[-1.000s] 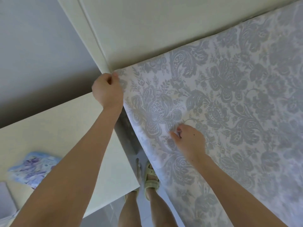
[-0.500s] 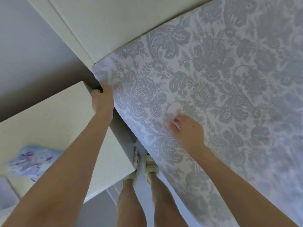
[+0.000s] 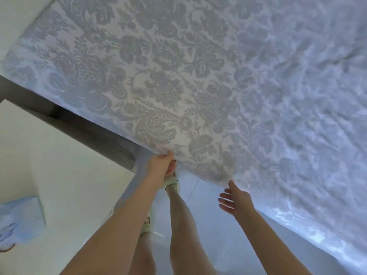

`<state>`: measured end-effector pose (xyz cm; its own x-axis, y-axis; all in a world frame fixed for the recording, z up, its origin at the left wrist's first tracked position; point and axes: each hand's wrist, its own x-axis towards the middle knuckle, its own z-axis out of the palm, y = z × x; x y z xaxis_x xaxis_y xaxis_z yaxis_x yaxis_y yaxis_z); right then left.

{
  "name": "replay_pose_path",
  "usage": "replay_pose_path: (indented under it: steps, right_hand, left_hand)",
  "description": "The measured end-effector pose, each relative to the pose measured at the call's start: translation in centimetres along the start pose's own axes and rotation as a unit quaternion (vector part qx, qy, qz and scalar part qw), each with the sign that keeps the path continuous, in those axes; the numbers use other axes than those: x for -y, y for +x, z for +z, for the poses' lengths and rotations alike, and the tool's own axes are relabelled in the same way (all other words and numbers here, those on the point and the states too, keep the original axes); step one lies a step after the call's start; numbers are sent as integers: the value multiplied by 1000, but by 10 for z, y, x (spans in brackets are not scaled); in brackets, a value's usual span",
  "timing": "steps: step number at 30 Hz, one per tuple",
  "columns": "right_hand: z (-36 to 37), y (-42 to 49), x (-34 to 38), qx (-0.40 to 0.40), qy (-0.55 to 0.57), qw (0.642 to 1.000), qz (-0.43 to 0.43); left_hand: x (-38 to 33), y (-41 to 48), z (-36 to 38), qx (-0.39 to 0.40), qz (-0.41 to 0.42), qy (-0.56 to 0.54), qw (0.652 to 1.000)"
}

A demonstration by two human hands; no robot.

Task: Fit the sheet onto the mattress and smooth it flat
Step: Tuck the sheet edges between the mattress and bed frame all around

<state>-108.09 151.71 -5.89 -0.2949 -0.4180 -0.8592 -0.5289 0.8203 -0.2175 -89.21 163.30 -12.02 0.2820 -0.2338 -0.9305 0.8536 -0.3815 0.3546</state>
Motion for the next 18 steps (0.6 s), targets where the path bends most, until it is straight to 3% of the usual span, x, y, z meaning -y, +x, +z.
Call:
replay_pose_path:
  steps: [3,6,7,9,11,14,18]
  right_hand:
    - [-32,32,-31,24,265,955,133]
    - [-58,63,-47,8,437,888,141]
    - [-65,74,-51,13,477,869,135]
    - [-77,94,-53,19,532,839,116]
    - [-87,110,-53,20,554,828,87]
    - [-99,115,-51,-1,545,835,77]
    - [-113,99,-84,-71,462,882,64]
  left_hand:
    - [6,-4,12,-39,31,60,997]
    - [11,-14,28,-45,87,234,967]
    - [12,-18,35,-28,136,337,931]
    - [15,-32,57,6,254,525,812]
    - [18,-47,85,49,347,605,715]
    - [27,-56,133,103,403,648,638]
    - [50,-60,188,130,413,701,566]
